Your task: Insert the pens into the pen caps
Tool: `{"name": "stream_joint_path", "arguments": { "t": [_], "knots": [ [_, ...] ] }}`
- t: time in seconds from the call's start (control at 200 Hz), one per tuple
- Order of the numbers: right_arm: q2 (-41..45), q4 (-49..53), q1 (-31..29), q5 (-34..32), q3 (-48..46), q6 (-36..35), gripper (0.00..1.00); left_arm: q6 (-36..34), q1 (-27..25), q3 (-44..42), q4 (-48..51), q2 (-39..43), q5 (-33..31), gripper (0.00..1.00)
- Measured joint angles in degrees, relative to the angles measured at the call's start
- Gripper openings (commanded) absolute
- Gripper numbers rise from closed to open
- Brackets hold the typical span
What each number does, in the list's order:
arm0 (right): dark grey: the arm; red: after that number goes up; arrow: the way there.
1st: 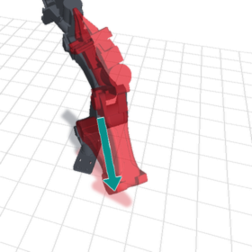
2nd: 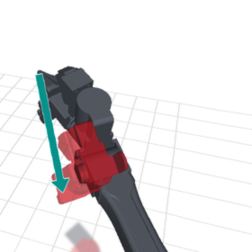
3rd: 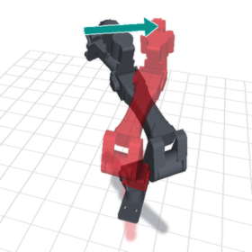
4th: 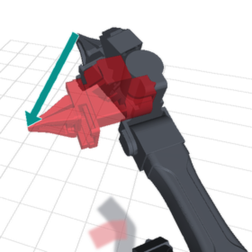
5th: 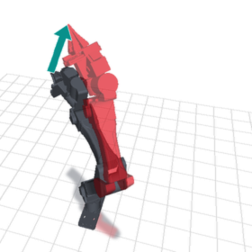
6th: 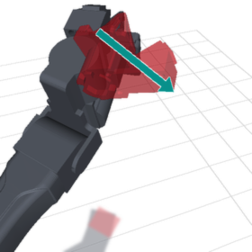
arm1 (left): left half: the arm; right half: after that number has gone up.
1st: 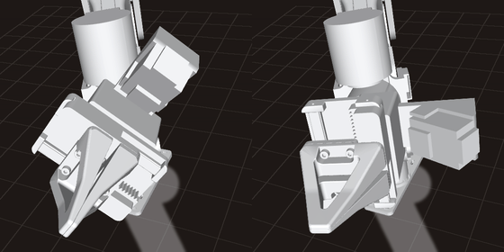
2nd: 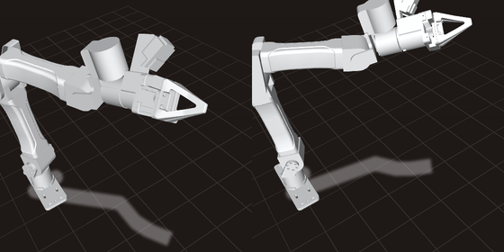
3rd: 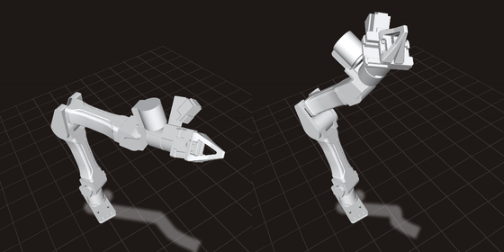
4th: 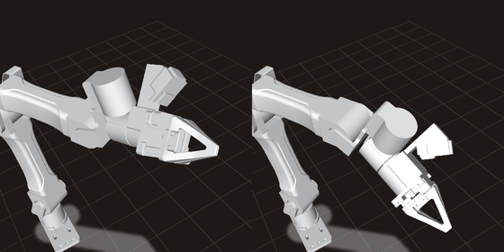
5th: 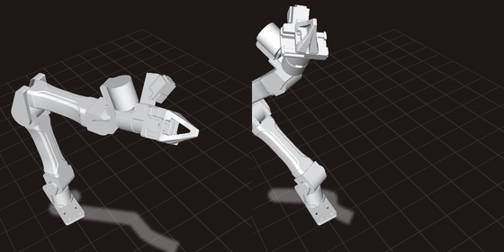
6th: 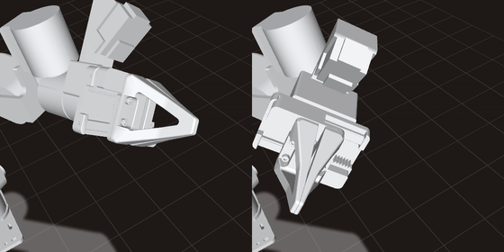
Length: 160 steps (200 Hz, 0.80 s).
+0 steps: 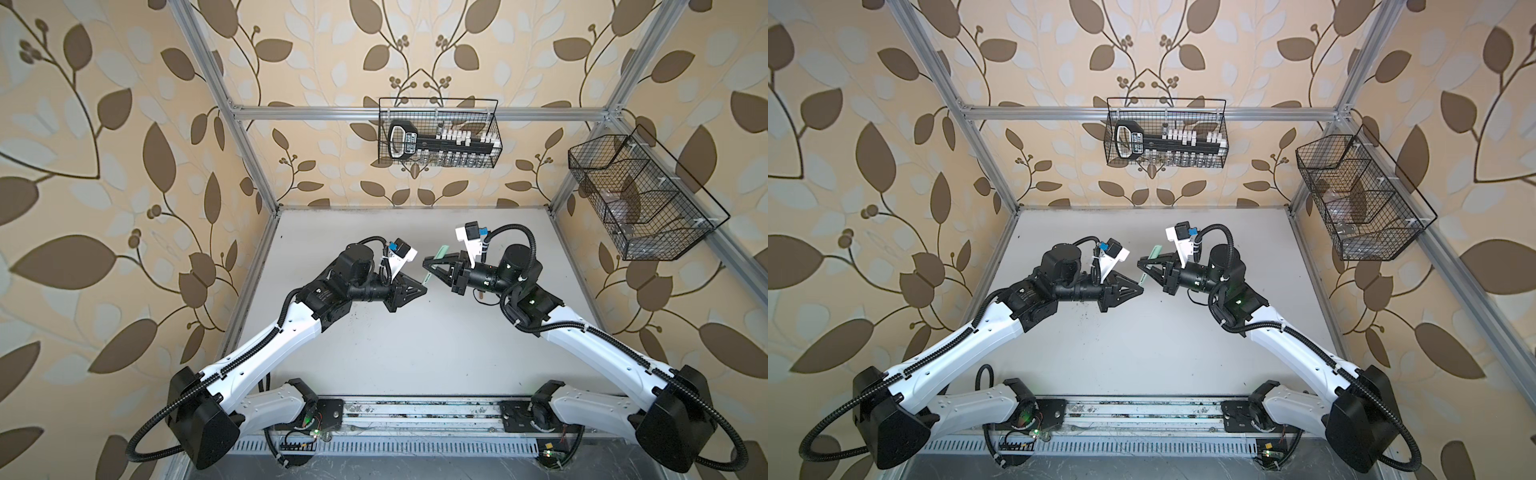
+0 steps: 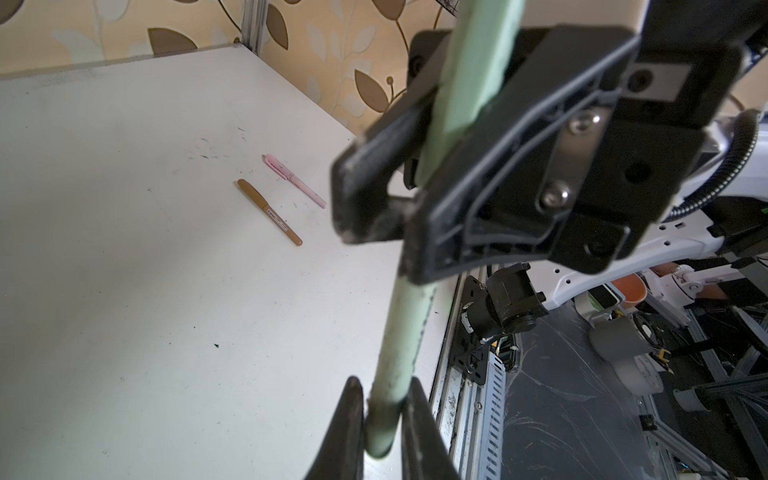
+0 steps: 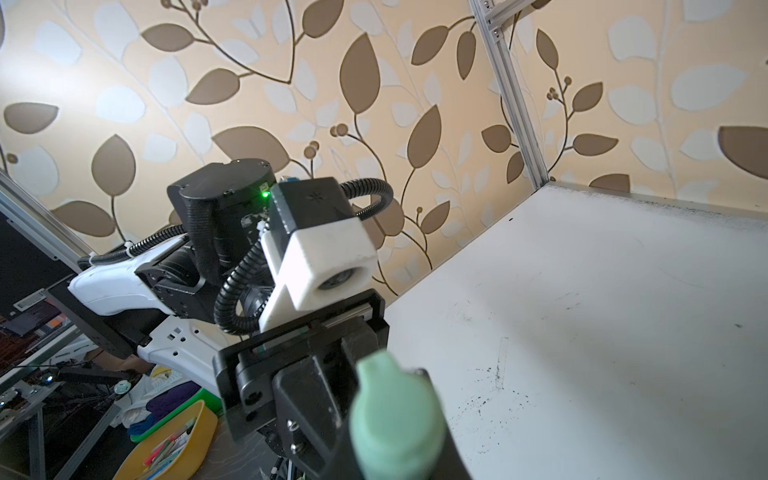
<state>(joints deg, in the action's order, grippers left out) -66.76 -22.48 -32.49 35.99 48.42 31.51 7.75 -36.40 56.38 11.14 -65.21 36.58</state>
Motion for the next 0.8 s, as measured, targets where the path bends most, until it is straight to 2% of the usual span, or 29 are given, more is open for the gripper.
{"name": "stream_joint_path", "arguments": {
  "t": [0.125,0.27,0.315,0.375,0.54,0.605,0.8],
  "knots": [
    [-0.1,0.3,0.0,0.0,0.0,0.2,0.0,-0.6,-0.2,0.0,0.2,0.0,-0.6,0.0],
    [-0.1,0.6,-0.2,-0.3,0.0,0.0,0.01,-1.4,-0.4,0.0,0.3,0.0,-1.0,0.0],
    [-0.1,0.8,-0.3,-0.5,0.0,-0.1,0.08,-1.6,-0.4,0.0,0.3,0.0,-1.1,0.0],
    [0.0,1.2,-0.4,-0.9,0.0,-0.4,0.31,-1.8,-0.4,0.0,0.5,-0.1,-1.1,0.0],
    [0.4,4.0,-0.9,-1.3,0.0,-2.6,0.5,-1.3,-0.3,0.0,-0.5,-0.7,-2.8,0.0],
    [0.9,4.7,-0.9,-1.2,-0.1,-3.0,0.56,-1.3,-0.3,0.0,-0.8,-0.9,-3.2,0.0],
    [2.9,8.2,-0.3,-1.1,-0.1,-3.7,0.59,-1.4,-0.3,0.0,-1.5,-1.3,-4.0,0.0]
  ]
}}
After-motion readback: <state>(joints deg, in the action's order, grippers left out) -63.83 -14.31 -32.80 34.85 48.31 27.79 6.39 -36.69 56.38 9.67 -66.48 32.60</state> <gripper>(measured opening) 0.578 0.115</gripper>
